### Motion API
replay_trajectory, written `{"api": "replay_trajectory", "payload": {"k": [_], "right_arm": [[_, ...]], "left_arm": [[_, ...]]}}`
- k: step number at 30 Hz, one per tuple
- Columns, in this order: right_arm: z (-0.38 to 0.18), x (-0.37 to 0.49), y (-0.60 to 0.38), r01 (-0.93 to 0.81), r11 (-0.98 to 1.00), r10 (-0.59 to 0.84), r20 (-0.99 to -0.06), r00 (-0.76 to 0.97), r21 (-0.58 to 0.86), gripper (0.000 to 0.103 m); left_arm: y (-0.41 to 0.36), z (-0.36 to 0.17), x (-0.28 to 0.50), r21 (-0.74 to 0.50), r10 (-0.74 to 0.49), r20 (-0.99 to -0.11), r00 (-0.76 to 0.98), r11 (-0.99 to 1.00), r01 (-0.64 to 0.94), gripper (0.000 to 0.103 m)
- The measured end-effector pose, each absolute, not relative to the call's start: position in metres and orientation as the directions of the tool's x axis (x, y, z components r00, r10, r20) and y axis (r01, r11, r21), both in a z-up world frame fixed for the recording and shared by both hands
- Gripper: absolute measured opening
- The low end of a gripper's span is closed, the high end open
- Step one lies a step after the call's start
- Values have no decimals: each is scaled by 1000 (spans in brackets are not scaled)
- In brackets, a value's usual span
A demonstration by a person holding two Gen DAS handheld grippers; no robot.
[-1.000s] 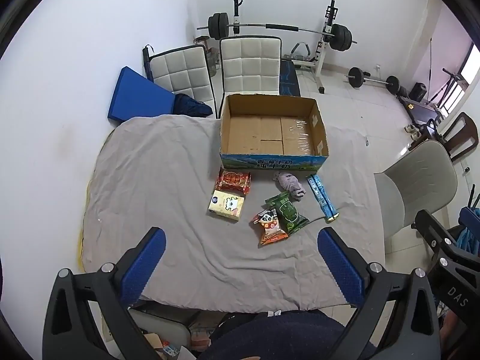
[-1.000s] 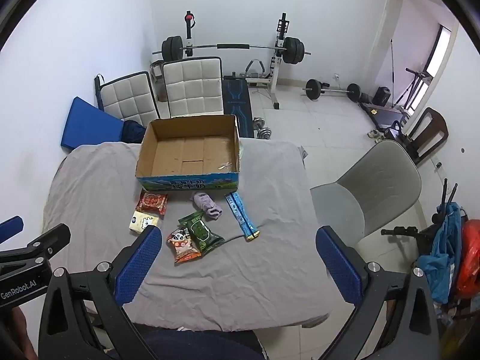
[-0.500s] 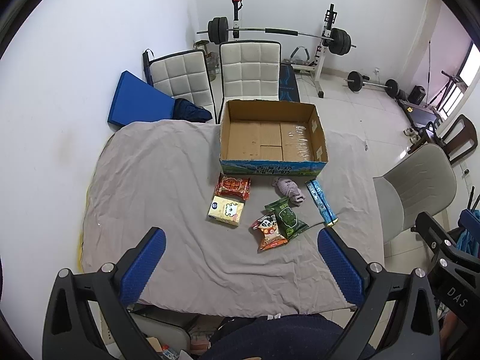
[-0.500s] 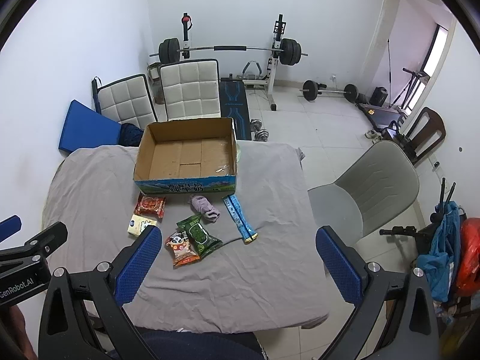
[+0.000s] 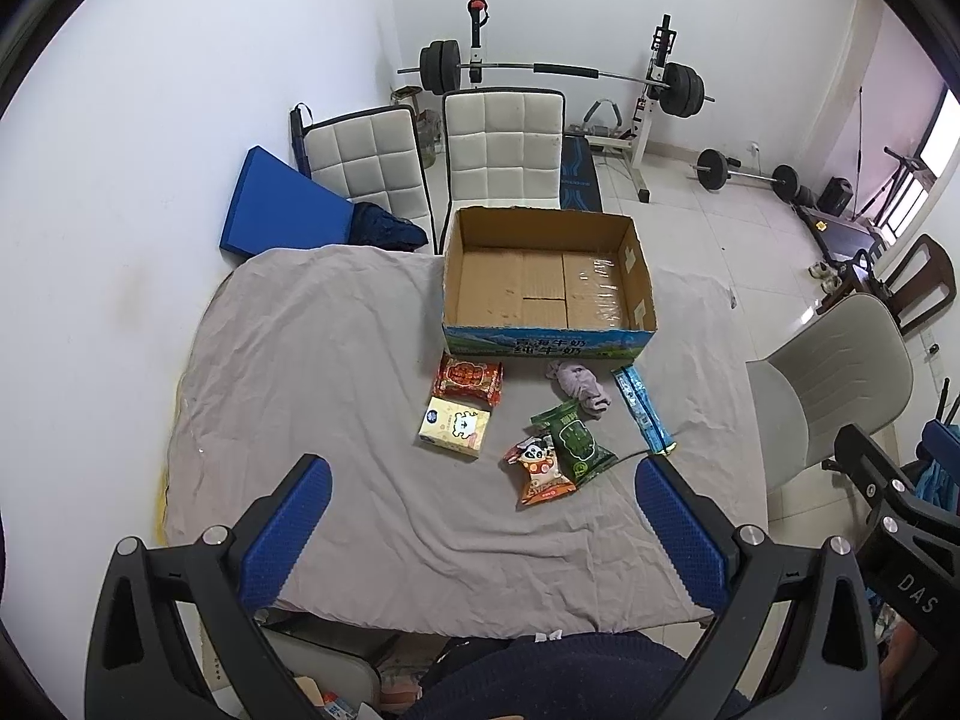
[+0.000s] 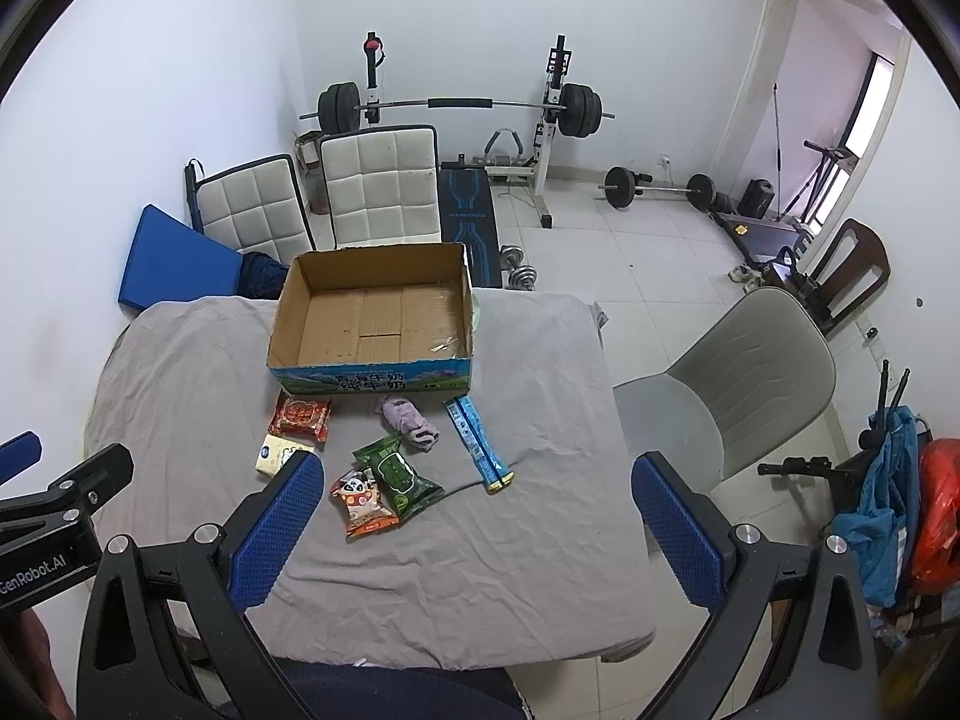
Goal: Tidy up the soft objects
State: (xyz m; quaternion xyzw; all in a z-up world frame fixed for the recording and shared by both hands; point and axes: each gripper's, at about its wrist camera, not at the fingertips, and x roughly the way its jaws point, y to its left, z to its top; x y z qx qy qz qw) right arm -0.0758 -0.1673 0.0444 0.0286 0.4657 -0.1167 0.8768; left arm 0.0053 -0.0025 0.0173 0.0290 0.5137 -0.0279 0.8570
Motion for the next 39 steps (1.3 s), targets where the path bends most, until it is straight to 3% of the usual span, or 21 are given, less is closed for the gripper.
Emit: {"api": "replay_trajectory", "payload": {"k": [39], "right_arm": [[59, -82, -175, 210, 977, -144, -812, 565, -27, 103]], "left_arm": [[-1, 24, 0, 28, -6, -877, 481, 998, 63, 103]]}}
